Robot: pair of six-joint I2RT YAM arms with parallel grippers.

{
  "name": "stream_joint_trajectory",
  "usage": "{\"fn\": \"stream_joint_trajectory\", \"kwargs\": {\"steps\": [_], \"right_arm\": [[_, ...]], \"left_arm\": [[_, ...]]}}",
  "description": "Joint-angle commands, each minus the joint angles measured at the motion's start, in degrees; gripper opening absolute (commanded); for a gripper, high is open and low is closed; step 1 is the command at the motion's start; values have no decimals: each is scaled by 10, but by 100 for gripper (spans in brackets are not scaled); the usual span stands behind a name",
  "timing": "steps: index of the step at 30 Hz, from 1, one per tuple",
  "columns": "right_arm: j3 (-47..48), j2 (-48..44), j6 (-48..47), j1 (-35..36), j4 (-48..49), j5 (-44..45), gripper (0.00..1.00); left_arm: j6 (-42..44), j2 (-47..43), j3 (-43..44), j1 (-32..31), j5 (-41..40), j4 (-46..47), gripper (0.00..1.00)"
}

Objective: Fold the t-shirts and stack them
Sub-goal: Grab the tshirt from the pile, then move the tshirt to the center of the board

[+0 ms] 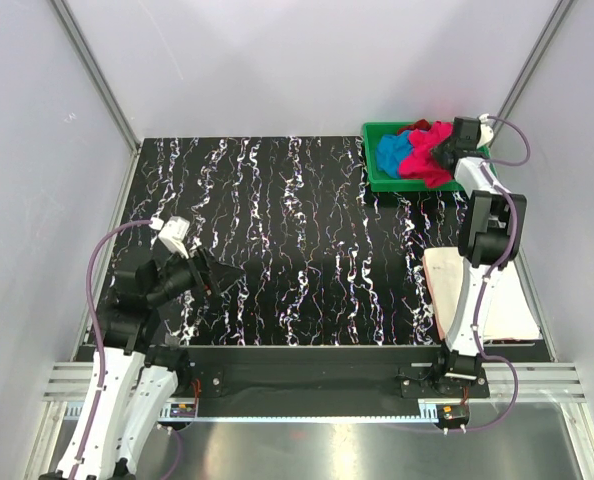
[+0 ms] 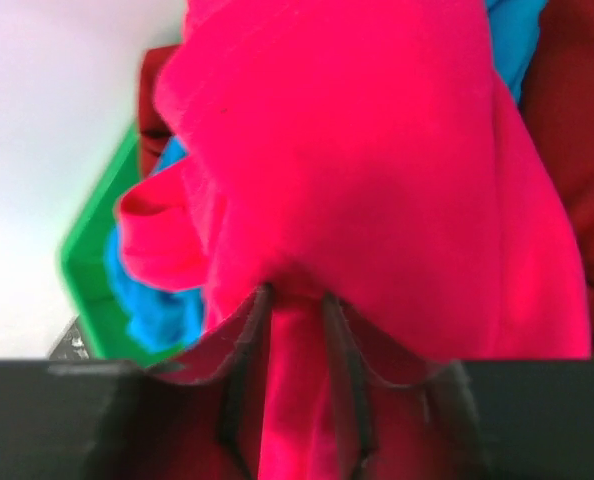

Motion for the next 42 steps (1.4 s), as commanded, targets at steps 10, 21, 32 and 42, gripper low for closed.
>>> {"fn": "stream_joint_trajectory", "kwargs": {"steps": [10, 21, 32, 42], "right_arm": [[259, -11, -53, 0, -120, 69, 0], [302, -223, -41, 70, -106, 12, 0], [-65, -548, 61, 333, -162, -73, 11], [-552, -774, 61, 447, -249, -186, 91]], "left_arm": [[2, 22, 49, -2, -13, 21, 72], [-31, 15, 95, -2, -69, -47, 85], [-73, 17, 127, -2, -78, -151, 86], [-110, 12, 101, -3, -137, -182, 82]]}}
